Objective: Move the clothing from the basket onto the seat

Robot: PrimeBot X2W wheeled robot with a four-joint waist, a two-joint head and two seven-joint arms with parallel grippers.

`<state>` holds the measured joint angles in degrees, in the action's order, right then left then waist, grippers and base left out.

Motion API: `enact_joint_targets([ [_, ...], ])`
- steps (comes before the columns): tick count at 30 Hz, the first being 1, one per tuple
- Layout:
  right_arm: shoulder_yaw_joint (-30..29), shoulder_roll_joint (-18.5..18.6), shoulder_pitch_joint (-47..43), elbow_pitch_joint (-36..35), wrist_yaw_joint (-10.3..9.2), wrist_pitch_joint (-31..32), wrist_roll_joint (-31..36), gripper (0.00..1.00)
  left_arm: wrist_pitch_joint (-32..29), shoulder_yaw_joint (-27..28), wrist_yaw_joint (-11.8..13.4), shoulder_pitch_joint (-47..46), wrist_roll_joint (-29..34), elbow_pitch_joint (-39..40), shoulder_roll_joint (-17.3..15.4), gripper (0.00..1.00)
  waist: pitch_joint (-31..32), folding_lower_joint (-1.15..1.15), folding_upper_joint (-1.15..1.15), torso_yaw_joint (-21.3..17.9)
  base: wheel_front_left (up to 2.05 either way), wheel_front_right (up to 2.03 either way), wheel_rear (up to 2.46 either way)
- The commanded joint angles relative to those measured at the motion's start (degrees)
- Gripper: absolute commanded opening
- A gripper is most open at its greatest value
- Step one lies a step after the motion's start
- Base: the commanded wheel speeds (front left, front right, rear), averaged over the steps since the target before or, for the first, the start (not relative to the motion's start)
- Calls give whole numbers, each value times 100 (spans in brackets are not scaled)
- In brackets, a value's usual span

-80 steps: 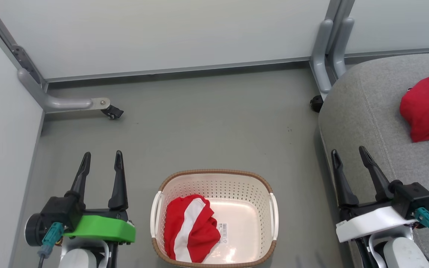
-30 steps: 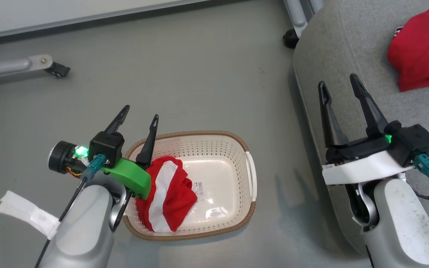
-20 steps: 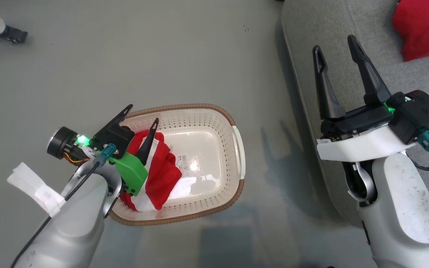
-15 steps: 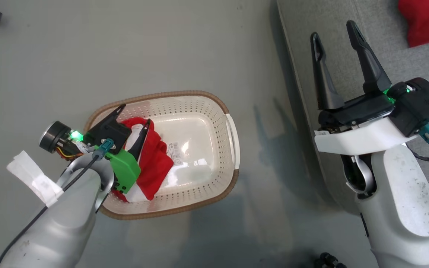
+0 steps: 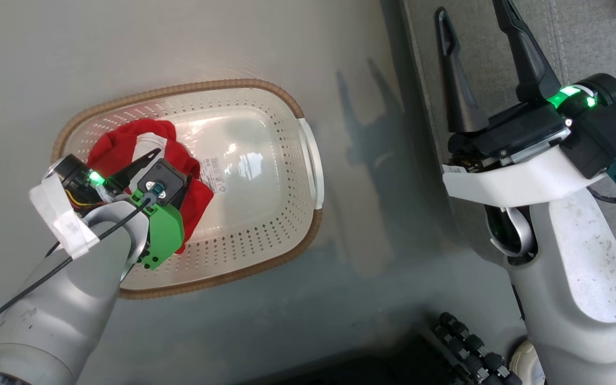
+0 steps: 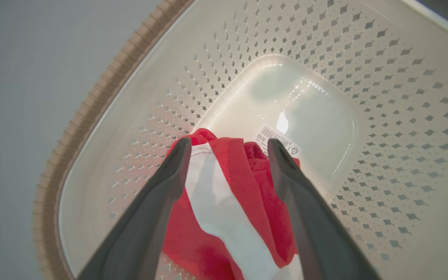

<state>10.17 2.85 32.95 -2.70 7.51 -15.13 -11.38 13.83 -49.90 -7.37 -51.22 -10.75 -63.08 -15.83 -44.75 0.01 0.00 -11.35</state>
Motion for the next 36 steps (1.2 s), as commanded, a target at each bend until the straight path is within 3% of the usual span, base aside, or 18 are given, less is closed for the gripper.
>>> enact_joint_targets([
  [1, 25, 8, 105, -42, -4, -3, -10, 100, -44, -109, -14, -152, -47, -93, -10, 100, -359, -1, 0, -158, 0, 0, 0],
  [17, 21, 8, 270, -270, -4, -3, -31, 100, -1131, -1285, -14, -710, -479, -848, -99, 100, -1031, -1, 0, -307, 0, 0, 0],
  [32, -39, 8, 218, -469, -4, -3, 96, 100, -1829, -1674, 24, -1018, -451, -1038, 25, 100, -1476, -1, 0, -327, 0, 0, 0],
  [33, -44, 9, 216, -481, -4, -3, 101, 100, -1889, -1687, 33, -1030, -454, -1044, 31, 85, -1488, -1, 0, -326, 0, 0, 0],
  [34, -51, 9, 209, -490, -4, -3, 117, 100, -1953, -1706, 44, -1040, -457, -1051, 41, 42, -1500, -1, 0, -322, 0, 0, 0],
  [36, -70, 8, 202, -501, -4, -3, 133, 100, -2079, -1760, 74, -1064, -429, -1057, 54, 0, -1520, -1, 0, -310, 0, 0, 0],
])
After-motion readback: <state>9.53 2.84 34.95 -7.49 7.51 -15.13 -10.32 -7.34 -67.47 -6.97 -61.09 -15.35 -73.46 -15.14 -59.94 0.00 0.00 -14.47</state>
